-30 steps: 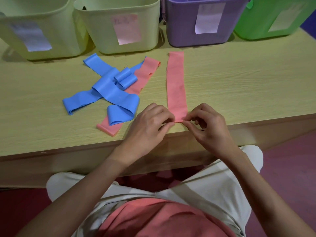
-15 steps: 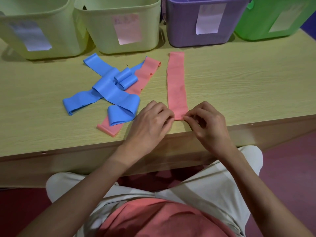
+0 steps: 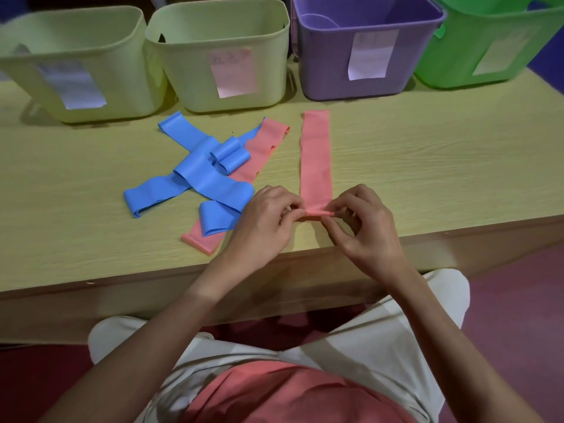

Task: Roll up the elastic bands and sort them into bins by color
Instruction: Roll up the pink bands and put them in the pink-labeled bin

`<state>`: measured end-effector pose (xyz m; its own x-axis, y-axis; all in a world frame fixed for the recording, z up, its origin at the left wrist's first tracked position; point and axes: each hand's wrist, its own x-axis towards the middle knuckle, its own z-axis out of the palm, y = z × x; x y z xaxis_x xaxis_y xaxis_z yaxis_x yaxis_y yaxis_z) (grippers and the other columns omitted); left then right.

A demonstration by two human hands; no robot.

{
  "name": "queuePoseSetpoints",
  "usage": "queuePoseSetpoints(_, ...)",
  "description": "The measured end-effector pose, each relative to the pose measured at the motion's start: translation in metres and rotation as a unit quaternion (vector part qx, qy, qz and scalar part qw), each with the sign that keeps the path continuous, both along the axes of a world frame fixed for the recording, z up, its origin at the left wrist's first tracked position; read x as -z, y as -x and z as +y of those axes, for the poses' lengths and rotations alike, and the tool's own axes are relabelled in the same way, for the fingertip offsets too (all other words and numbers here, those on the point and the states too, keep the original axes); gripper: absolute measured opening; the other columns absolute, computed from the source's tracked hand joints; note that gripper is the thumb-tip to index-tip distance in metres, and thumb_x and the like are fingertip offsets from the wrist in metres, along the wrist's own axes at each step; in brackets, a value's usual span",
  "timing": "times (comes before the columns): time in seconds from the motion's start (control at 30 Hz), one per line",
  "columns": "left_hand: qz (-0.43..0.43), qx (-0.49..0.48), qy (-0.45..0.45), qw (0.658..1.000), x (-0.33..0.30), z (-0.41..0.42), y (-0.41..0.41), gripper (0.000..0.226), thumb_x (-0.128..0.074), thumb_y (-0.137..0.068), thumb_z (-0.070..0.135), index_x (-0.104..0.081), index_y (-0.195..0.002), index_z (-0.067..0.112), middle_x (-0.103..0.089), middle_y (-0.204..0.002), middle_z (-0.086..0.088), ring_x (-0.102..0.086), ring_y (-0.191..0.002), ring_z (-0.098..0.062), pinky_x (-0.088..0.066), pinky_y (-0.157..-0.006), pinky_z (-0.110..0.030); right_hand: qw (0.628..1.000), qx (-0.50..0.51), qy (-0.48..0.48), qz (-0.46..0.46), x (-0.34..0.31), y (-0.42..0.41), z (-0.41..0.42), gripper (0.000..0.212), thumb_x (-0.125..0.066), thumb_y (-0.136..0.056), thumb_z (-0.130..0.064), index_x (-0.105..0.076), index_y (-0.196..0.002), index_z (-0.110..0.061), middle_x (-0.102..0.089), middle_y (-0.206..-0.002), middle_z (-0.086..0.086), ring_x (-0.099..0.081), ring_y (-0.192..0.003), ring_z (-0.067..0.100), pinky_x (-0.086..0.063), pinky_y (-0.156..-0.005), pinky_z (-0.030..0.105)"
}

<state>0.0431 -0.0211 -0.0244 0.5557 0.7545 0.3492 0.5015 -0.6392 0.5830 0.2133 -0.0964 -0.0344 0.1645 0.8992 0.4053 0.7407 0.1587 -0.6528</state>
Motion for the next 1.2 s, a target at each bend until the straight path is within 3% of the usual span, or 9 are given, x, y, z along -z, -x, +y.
queuePoseSetpoints(0.13,-0.059,-0.016,0.059,0.996,-0.009,0.001,0.003,0.008,-0.065,-0.085,0.012,-0.073,-0.086,0.009,-0.059,-0.077,0.01,-0.048,-0.069,0.004,-0.032,-0.066,-0.006,0.997,0.001,-0.036,0.066,-0.008,0.005,0.0,0.01,-0.074,-0.083,-0.017,-0.072,-0.091,-0.012,-0.058,-0.093,0.003,-0.053,-0.091,0.017,-0.039,-0.069,0.006)
queuePoseSetpoints(0.27,-0.087,-0.026,0.119,0.989,-0.018,0.004,0.003,0.007,-0.068,-0.085,0.009,-0.075,-0.087,0.01,-0.062,-0.076,0.012,-0.05,-0.067,-0.008,-0.034,-0.063,-0.009,0.994,0.016,-0.069,0.086,-0.009,0.01,0.002,0.01,-0.074,-0.083,-0.013,-0.073,-0.093,-0.01,-0.061,-0.102,0.006,-0.055,-0.102,0.024,-0.037,-0.081,0.008)
queuePoseSetpoints(0.4,-0.097,-0.03,0.152,0.983,-0.023,0.008,0.003,0.009,-0.069,-0.085,0.01,-0.076,-0.09,0.011,-0.066,-0.076,0.009,-0.055,-0.07,-0.019,-0.037,-0.063,-0.014,0.99,0.009,-0.087,0.114,-0.01,0.011,0.005,0.012,-0.073,-0.084,-0.015,-0.073,-0.096,-0.014,-0.062,-0.113,0.001,-0.054,-0.11,0.021,-0.042,-0.087,0.026)
queuePoseSetpoints(0.6,-0.097,-0.033,0.171,0.98,-0.025,0.011,0.004,0.008,-0.071,-0.084,0.015,-0.077,-0.089,0.016,-0.07,-0.078,0.01,-0.063,-0.076,-0.02,-0.049,-0.068,-0.029,0.978,0.007,-0.085,0.189,-0.01,0.012,0.007,0.017,-0.074,-0.083,-0.009,-0.073,-0.099,-0.014,-0.071,-0.092,0.0,-0.058,-0.092,0.019,-0.04,-0.075,0.015)
queuePoseSetpoints(0.77,-0.06,-0.035,0.138,0.988,-0.029,0.009,0.004,0.009,-0.068,-0.086,0.016,-0.077,-0.09,0.016,-0.068,-0.078,0.011,-0.056,-0.07,-0.007,-0.039,-0.064,-0.014,0.976,0.013,-0.105,0.189,-0.008,0.015,0.01,0.015,-0.073,-0.083,-0.013,-0.071,-0.096,-0.021,-0.069,-0.094,-0.003,-0.058,-0.094,0.021,-0.041,-0.07,0.016)
queuePoseSetpoints(0.9,-0.043,-0.029,0.121,0.991,-0.033,0.008,0.003,0.011,-0.065,-0.087,0.016,-0.076,-0.088,0.016,-0.067,-0.078,0.007,-0.053,-0.068,-0.006,-0.041,-0.064,-0.018,0.971,0.019,-0.09,0.22,-0.005,0.016,0.012,0.01,-0.071,-0.085,-0.009,-0.072,-0.093,-0.013,-0.064,-0.102,0.006,-0.06,-0.101,0.017,-0.042,-0.069,0.014)
queuePoseSetpoints(1.03,-0.043,-0.007,0.067,0.997,-0.033,0.004,0.003,0.009,-0.066,-0.087,0.018,-0.075,-0.088,0.015,-0.064,-0.078,0.003,-0.051,-0.068,-0.008,-0.042,-0.066,-0.022,0.966,0.023,-0.085,0.242,-0.006,0.018,0.012,0.006,-0.068,-0.086,-0.005,-0.071,-0.09,-0.009,-0.066,-0.098,0.009,-0.062,-0.094,0.013,-0.041,-0.068,0.01)
queuePoseSetpoints(1.1,-0.038,0.0,0.018,0.999,-0.03,0.003,0.003,0.011,-0.07,-0.086,0.024,-0.075,-0.092,0.016,-0.062,-0.08,0.003,-0.05,-0.073,-0.008,-0.041,-0.067,-0.021,0.962,0.022,-0.084,0.258,-0.005,0.018,0.012,0.004,-0.067,-0.087,-0.006,-0.07,-0.089,-0.008,-0.067,-0.093,0.01,-0.063,-0.089,0.016,-0.044,-0.066,0.014)
queuePoseSetpoints(1.2,-0.019,-0.002,-0.052,0.998,-0.024,0.004,0.002,0.019,-0.072,-0.083,0.024,-0.074,-0.099,0.015,-0.061,-0.083,0.002,-0.051,-0.082,-0.012,-0.039,-0.07,-0.02,0.955,0.032,-0.078,0.284,-0.001,0.017,0.013,0.004,-0.067,-0.089,-0.009,-0.071,-0.089,-0.01,-0.068,-0.091,0.008,-0.065,-0.086,0.024,-0.051,-0.064,0.032)
